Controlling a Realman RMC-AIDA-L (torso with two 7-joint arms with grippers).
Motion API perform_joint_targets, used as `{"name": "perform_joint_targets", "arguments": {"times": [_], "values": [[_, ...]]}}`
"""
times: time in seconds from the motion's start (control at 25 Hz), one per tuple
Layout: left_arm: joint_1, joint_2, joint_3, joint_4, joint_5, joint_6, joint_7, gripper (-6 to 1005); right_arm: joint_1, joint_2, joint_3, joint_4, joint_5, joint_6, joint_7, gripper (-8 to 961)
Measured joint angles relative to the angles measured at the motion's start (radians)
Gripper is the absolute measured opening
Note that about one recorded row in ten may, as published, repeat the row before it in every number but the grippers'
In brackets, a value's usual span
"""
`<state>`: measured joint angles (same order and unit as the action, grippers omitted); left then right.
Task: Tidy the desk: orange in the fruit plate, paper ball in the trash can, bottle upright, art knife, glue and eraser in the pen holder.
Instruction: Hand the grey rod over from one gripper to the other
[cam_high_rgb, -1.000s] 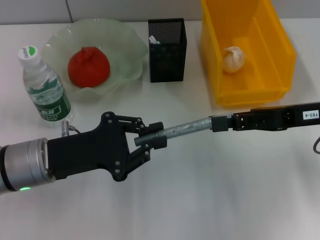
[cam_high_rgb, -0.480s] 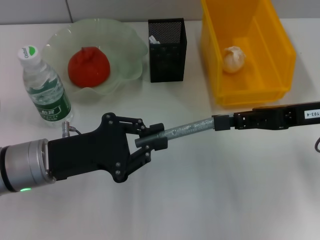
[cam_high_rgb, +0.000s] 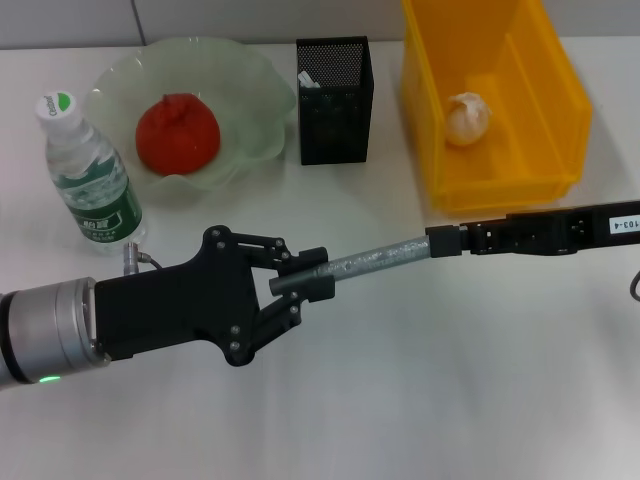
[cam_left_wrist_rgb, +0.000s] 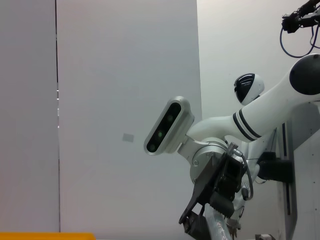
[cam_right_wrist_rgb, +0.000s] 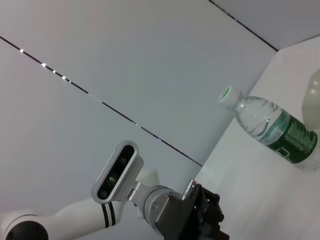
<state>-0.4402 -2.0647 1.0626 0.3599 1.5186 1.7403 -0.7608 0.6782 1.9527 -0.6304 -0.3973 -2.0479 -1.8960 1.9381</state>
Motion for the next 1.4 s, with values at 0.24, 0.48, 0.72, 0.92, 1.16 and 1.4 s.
{"name": "perform_joint_targets", "arguments": {"times": [0.24,0.48,0.72,0.92,1.16,1.4], "values": [[-0.001,-0.001,0.001,0.0,0.0,-0.005,0.009,269,0.005,0.0,0.0,0.0,0.0,0.0,0.001,288],[-0.007,-0.002,0.0,-0.006,0.0,-0.008,0.01,272,0.008,0.002,-0.006,0.0,0.0,0.0,0.006,286],[-0.008,-0.002,0.0,-0.006,0.0,-0.008,0.01,275,0.009,0.004,-0.006,0.0,0.0,0.0,0.008,265],[-0.008,-0.002,0.0,-0.003,0.0,-0.009,0.011,277,0.009,0.006,-0.006,0.0,0.0,0.001,0.006,240],[-0.008,-0.002,0.001,-0.002,0.0,-0.009,0.011,280,0.009,0.007,-0.006,0.0,0.0,0.012,0.004,217],[-0.006,-0.002,0.002,-0.001,0.001,-0.009,0.011,283,0.012,0.008,-0.006,0.0,0.0,0.012,0.003,193]]}}
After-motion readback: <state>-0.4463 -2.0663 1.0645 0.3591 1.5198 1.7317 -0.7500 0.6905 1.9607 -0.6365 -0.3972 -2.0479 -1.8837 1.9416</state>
